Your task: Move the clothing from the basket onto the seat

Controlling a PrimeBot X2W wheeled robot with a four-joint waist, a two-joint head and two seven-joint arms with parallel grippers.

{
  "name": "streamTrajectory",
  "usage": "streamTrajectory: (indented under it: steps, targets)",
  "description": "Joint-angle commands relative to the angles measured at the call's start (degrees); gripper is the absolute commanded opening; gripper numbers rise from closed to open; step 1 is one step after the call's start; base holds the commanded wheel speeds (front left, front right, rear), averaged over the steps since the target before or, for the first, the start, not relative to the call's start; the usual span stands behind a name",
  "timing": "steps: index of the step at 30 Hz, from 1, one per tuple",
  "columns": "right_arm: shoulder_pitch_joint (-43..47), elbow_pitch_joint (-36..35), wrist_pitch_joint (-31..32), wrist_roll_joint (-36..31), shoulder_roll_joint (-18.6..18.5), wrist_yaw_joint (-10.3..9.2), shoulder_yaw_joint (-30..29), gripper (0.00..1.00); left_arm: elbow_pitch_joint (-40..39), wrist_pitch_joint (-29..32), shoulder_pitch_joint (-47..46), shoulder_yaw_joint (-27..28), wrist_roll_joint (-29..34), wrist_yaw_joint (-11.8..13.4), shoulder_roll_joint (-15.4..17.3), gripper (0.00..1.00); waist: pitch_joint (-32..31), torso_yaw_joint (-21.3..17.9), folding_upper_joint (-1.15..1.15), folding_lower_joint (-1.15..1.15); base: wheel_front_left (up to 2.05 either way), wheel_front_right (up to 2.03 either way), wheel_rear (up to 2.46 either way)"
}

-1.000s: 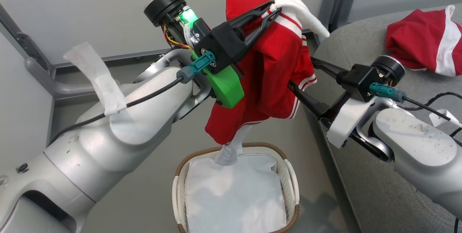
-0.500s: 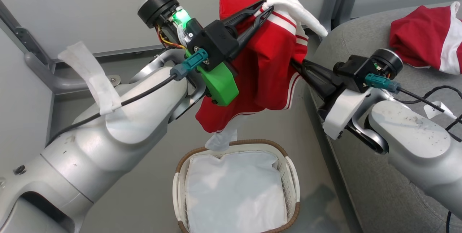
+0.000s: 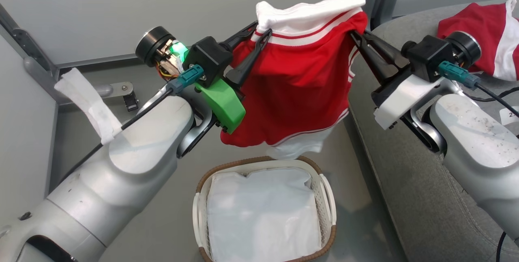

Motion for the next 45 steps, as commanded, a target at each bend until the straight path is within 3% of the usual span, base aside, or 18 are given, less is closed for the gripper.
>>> streamTrajectory:
  steps: [1, 2, 10, 29, 36, 45]
  targets:
    - [1.18, -0.36, -0.09, -1.06, 0.35, -0.08, -1.41, 0.0, 0.07, -0.32, 1.59, 0.89, -0.39, 0.34, -0.15, 0.89, 0.07, 0.08, 0.0, 0.0, 0.0, 0.0, 0.0]
    - [1.44, -0.43, -0.09, -1.59, 0.53, -0.08, -2.13, 0.0, -0.15, -0.33, 2.26, 1.46, -0.46, 0.4, -0.35, 1.0, 0.08, 0.11, 0.0, 0.0, 0.0, 0.0, 0.0]
    - [3.06, -0.65, -0.09, -4.74, 1.47, -0.08, -8.14, 0.0, -0.85, -0.32, 9.82, 5.51, 0.43, -0.06, -2.75, 1.0, 0.18, 0.56, 0.0, 0.0, 0.0, 0.0, 0.0]
    - [5.4, -1.31, -0.09, -6.57, 0.17, -0.08, -11.32, 0.0, -0.69, -0.34, 21.94, 11.32, 6.13, -2.05, -6.95, 1.0, 0.55, -1.5, 0.0, 0.0, 0.0, 0.0, 0.0]
    - [4.19, -1.7, -0.1, -7.53, -1.23, -0.08, -12.3, 0.0, -1.41, -0.33, 23.37, 12.05, 7.65, -2.29, -7.68, 1.0, 1.45, -5.25, 0.0, 0.0, 0.0, 0.0, 0.0]
    - [3.51, -3.06, -0.1, -8.25, -4.1, -0.08, -14.73, 0.0, -1.58, -0.33, 22.91, 13.32, 10.5, -2.38, -8.11, 1.0, 5.26, -13.66, 0.0, 0.0, 0.0, 0.0, 0.0]
